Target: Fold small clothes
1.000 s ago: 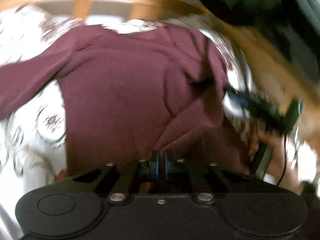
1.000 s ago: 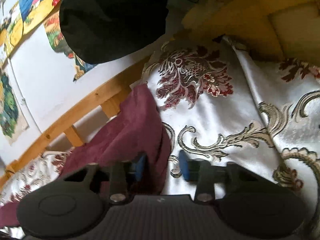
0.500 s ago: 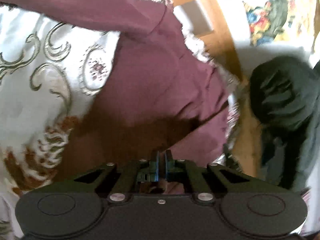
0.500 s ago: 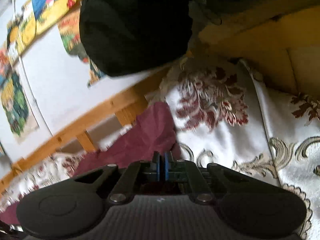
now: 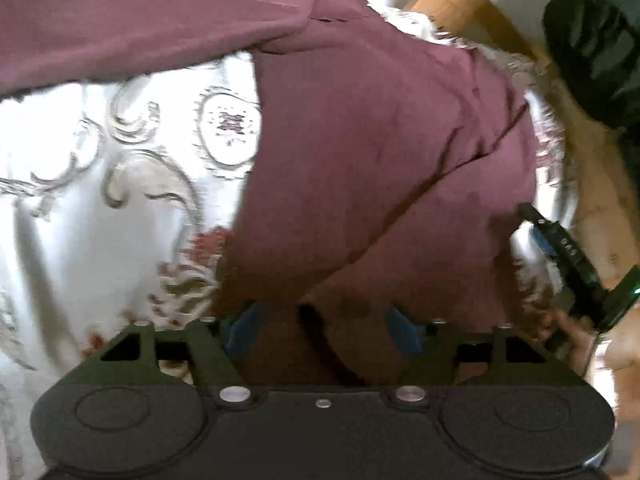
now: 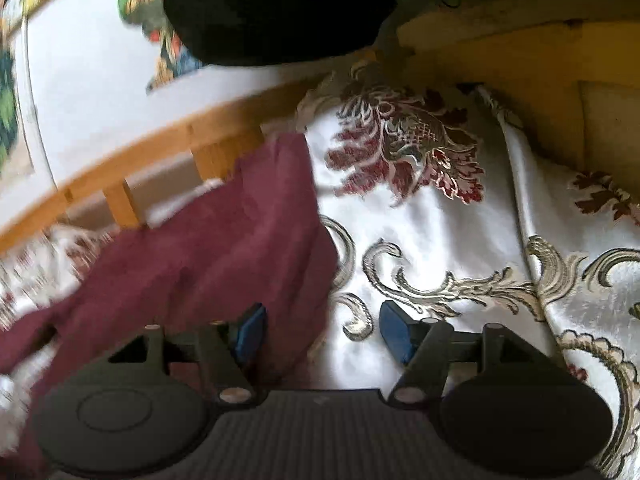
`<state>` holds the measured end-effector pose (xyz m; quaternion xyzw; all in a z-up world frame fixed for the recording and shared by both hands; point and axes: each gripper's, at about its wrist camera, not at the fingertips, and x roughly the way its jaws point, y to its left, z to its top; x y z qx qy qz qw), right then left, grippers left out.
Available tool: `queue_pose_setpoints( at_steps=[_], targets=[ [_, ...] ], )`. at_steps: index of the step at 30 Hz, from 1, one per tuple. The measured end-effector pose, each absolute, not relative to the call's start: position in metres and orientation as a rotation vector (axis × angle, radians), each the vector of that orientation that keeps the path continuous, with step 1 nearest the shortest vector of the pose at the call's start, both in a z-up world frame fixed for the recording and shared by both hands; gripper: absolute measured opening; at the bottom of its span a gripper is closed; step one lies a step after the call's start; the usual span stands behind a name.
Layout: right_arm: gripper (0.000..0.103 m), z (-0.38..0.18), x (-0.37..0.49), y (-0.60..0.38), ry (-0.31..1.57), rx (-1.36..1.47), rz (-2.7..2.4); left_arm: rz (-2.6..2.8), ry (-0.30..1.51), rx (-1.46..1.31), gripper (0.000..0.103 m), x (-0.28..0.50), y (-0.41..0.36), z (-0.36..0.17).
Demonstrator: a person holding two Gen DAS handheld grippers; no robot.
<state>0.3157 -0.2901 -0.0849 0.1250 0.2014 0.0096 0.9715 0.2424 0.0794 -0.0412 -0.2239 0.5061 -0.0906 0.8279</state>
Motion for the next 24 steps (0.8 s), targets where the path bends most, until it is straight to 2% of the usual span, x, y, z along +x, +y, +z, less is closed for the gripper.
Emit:
queue_pose_setpoints(
  at_steps=[1, 3, 6, 9, 11, 13, 16, 24],
  targets=[
    [0.068, -0.085, 0.314, -0.289, 0.404, 0.237, 0.003, -0.169, 1.092, -0.449, 0.074, 0.242, 0.078, -0.043],
    [0.075, -0.083, 0.311, -0.287, 0.392, 0.225, -0.028, -0.143, 1.113, -0.416, 0.074, 0.242, 0.075, -0.047],
    [0.084, -0.08, 0.306, -0.293, 0.346, 0.268, -0.033, -0.151, 1.092, -0.448, 0.079, 0.234, 0.079, -0.047],
    [0.085, -0.077, 0.302, -0.3, 0.321, 0.323, -0.039, -0.146, 1.08, -0.485, 0.083, 0.227, 0.083, -0.046],
    [0.086, -0.077, 0.301, -0.302, 0.325, 0.329, -0.046, -0.138, 1.066, -0.491, 0.086, 0.223, 0.085, -0.042],
    [0.092, -0.077, 0.299, -0.304, 0.327, 0.346, -0.038, -0.106, 1.029, -0.484, 0.095, 0.217, 0.087, -0.038],
    [0.103, -0.072, 0.298, -0.3, 0.308, 0.356, -0.017, -0.017, 0.946, -0.445, 0.101, 0.206, 0.097, -0.026],
    [0.103, -0.059, 0.294, -0.271, 0.311, 0.312, 0.083, 0.315, 0.706, -0.385, 0.102, 0.176, 0.152, -0.001]
  ],
)
